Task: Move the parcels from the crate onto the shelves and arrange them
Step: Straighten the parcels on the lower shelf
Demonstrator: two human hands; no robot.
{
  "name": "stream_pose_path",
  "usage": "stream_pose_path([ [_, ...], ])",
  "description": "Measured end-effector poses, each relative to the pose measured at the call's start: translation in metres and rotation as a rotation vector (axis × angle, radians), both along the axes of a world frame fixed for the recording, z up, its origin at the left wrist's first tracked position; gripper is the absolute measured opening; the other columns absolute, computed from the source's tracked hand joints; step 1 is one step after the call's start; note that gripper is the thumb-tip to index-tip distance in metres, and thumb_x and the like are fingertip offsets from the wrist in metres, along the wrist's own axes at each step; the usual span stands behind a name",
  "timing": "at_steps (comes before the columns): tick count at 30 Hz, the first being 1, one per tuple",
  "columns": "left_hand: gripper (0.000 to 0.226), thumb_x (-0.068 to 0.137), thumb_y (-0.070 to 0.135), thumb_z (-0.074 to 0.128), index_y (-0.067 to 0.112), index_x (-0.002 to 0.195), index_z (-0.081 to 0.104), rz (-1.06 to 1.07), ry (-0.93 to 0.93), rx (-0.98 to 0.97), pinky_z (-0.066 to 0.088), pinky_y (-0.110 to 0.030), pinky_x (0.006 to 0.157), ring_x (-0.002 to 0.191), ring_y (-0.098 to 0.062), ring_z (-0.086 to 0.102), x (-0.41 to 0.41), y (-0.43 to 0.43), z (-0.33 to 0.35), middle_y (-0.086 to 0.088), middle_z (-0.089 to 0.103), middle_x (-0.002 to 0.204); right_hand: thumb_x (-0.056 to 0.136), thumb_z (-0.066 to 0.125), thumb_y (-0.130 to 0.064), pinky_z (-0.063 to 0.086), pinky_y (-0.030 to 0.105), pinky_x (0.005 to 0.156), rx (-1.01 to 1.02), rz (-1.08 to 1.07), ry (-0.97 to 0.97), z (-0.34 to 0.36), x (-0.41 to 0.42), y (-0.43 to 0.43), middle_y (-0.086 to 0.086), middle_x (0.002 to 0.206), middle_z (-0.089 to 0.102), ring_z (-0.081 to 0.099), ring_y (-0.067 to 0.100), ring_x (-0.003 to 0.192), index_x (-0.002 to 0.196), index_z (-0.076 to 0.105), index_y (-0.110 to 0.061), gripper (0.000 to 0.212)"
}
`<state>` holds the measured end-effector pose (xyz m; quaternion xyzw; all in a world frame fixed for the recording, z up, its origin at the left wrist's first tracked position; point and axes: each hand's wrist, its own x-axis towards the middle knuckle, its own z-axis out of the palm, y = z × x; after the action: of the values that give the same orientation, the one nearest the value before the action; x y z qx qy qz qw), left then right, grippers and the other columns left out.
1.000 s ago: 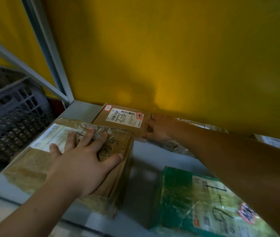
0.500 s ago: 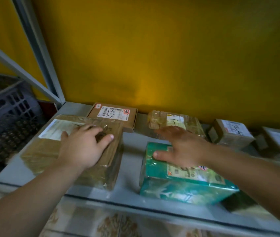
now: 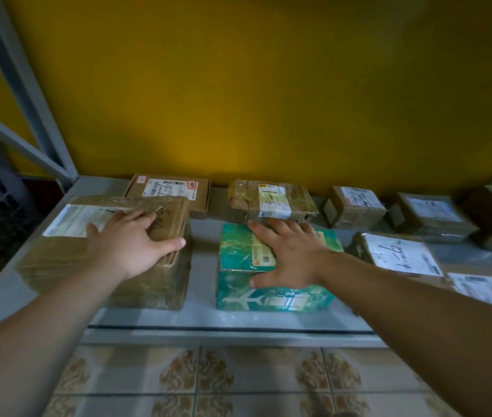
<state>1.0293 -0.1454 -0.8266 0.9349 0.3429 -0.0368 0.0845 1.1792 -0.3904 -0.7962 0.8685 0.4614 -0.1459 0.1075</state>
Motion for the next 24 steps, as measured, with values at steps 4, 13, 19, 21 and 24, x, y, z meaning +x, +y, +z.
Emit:
stream_pose_path([
  [4,0.1,0.07,0.091,0.026,0.031,0.15,0.03,0.001,-0.02,0.016,0.016,-0.059,0.115,0.145,-0.025,0.021,-0.002,-0.001,0.0,0.005,0.02,0.16,0.077,0.049,-0.083,0.01,0.056,0.121,0.018,0.003,-0.015,-0.001,-0.004,0.0,0.001,0.166,0.004,0.008,0.029,0.151,0.155,-0.011,-0.041,0.108],
  [13,0.087,0.078,0.086,0.023,0.032,0.144,0.041,0.026,-0.096,0.04,0.019,-0.058,0.114,0.14,-0.026,0.034,-0.005,-0.004,-0.003,0.003,0.035,0.154,0.079,0.049,-0.083,0.006,0.058,0.121,-0.026,-0.028,-0.09,0.008,-0.008,-0.028,0.005,0.166,-0.005,0.0,0.031,0.152,0.155,-0.012,-0.039,0.107],
  [19,0.094,0.076,0.082,-0.003,0.032,0.132,0.053,0.1,-0.09,0.102,0.034,-0.053,0.107,0.124,-0.028,0.051,-0.006,-0.021,0.005,-0.004,0.058,0.134,0.082,0.053,-0.076,0.008,0.052,0.122,0.079,-0.196,-0.053,0.004,0.006,-0.091,0.004,0.167,-0.002,0.003,0.03,0.153,0.157,-0.007,-0.036,0.104],
  [21,0.101,0.067,0.084,-0.008,0.029,0.113,0.063,0.13,-0.12,0.095,0.044,-0.051,0.095,0.102,-0.029,0.059,-0.008,-0.031,0.009,-0.006,0.066,0.103,0.083,0.053,-0.075,0.01,0.051,0.122,0.098,-0.23,-0.065,0.002,0.012,-0.113,0.005,0.167,0.001,0.004,0.029,0.152,0.157,-0.004,-0.033,0.103],
  [24,0.104,0.063,0.092,0.0,0.029,0.124,0.057,0.183,-0.144,0.022,0.048,-0.053,0.09,0.105,-0.03,0.058,-0.012,-0.048,-0.002,-0.006,0.063,0.109,0.082,0.052,-0.077,0.01,0.052,0.122,0.063,-0.327,-0.083,-0.002,0.026,-0.155,0.004,0.167,-0.001,0.002,0.029,0.153,0.158,0.0,-0.033,0.103],
])
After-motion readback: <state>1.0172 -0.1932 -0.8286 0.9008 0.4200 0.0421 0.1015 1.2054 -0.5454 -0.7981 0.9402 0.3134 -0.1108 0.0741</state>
